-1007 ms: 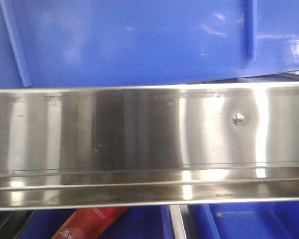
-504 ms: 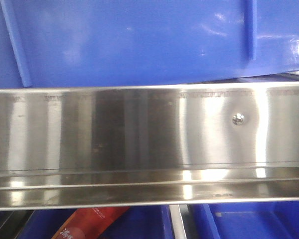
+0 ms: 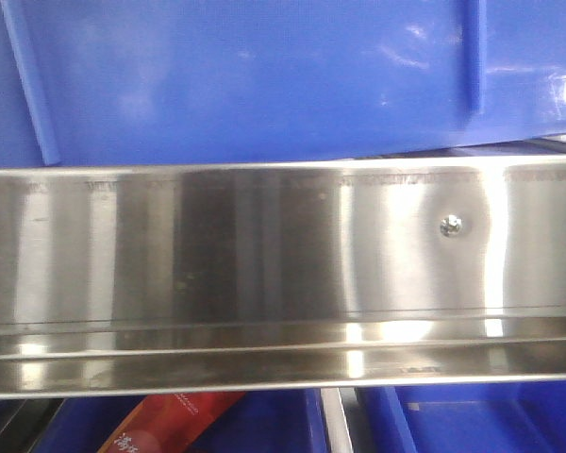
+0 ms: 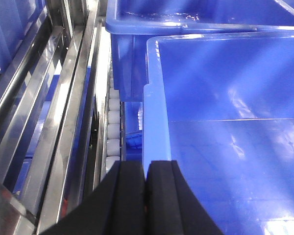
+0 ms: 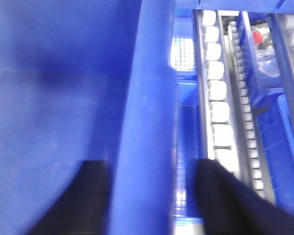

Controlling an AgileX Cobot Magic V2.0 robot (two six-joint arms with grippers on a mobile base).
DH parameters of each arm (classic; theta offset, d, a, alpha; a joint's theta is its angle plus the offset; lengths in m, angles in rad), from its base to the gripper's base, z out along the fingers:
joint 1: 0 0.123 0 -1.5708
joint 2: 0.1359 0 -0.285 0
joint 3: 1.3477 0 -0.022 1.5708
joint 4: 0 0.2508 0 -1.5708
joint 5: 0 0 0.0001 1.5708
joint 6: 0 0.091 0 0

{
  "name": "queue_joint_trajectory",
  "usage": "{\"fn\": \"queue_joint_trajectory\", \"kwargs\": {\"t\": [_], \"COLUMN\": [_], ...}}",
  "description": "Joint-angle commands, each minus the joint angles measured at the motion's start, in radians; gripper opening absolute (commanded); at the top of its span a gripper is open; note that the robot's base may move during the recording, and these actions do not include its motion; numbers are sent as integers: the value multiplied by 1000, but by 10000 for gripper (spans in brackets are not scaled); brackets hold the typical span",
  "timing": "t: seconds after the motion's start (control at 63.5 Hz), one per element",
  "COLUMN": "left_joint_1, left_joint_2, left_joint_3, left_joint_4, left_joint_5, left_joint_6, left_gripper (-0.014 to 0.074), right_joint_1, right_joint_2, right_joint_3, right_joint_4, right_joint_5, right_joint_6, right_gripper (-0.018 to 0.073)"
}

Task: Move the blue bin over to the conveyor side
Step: 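Close both grippers on opposite rims of the blue bin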

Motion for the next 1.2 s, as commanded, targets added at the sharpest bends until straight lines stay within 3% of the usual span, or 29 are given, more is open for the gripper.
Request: {"fn": "queue_joint_trajectory", "kwargs": {"t": [0.0,0.126,0.456,0.598,0.74,0.85,1.181], "left_joint_1": [-6,-6,-6,-6,-6,-6,-6], "left_joint_2": [0,0,82,151,222,280,421], "left_joint_3": [-10,-10,-13,-36,-85,-127,-215], "left_joint_4": [-7,-7,-54,-54,-54,-51,-51], "left_joint_5": [-3,-3,-45,-106,-106,-99,65], "left_joint_6": [-1,-1,-1,-1,-1,-1,-1], "left_gripper": [-20,-20,13,146,331,423,431], "right_joint_1": [1,1,1,1,1,1,1], "right_joint_2": [-7,-7,-7,-7,-7,-7,-7], "right_joint_3": [2,2,2,2,2,2,2], "right_joint_4": [-4,-2,-2,-2,4,22,47], "right_joint_5": [-12,-12,-12,-12,-12,-12,-12], "right_joint_6": [0,-18,-24,-24,-24,-24,-24], "right_gripper": [92,-104,-76,-76,-76,-76,-76]}}
